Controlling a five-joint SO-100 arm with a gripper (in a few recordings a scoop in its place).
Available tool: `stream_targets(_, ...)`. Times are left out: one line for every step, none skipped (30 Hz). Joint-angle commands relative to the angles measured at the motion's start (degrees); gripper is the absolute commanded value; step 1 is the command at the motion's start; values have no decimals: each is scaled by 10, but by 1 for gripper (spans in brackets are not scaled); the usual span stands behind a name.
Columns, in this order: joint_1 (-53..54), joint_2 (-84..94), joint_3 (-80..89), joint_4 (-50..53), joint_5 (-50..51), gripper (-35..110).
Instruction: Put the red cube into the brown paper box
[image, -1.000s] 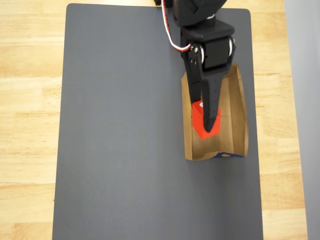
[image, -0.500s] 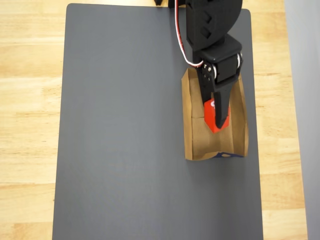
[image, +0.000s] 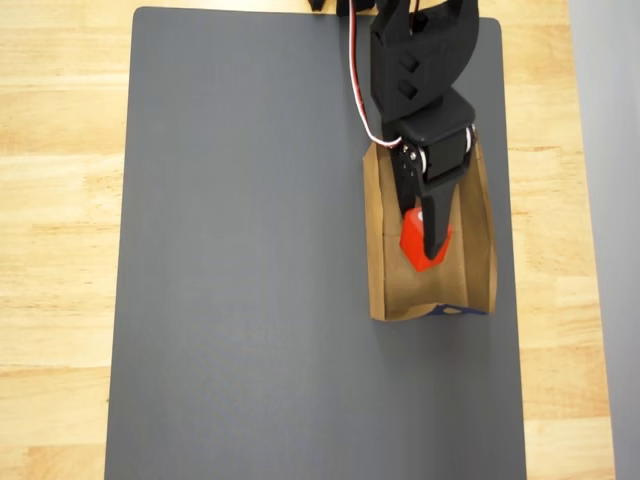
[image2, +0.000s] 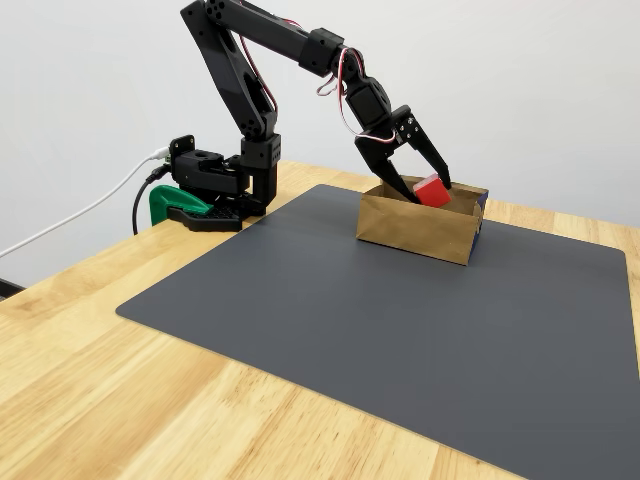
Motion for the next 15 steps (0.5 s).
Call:
stream_targets(2,7,-20,10,-5,28)
stream_targets(2,8,-20,10,-5,29)
stream_targets(2,9,-20,10,-5,29)
stream_targets(2,11,-20,9,-5,29)
stream_targets(3,14,-20,9,-6,29)
stream_targets(4,18,-20,9,-5,29)
stream_targets(7,28,-20,9,-4,28)
stream_targets(11,40,-19,9,-3,28)
stream_targets(14,54,-19,11,0,26)
stream_targets(18,77,-18,18,5,23)
stream_targets(23,105,-13,19,7,21)
stream_targets(29,134,-10,25,7,18)
stream_targets(36,168,-9,40,9,14)
stream_targets(45,202,-5,55,9,8)
stream_targets(54,236,-2,69,11,4)
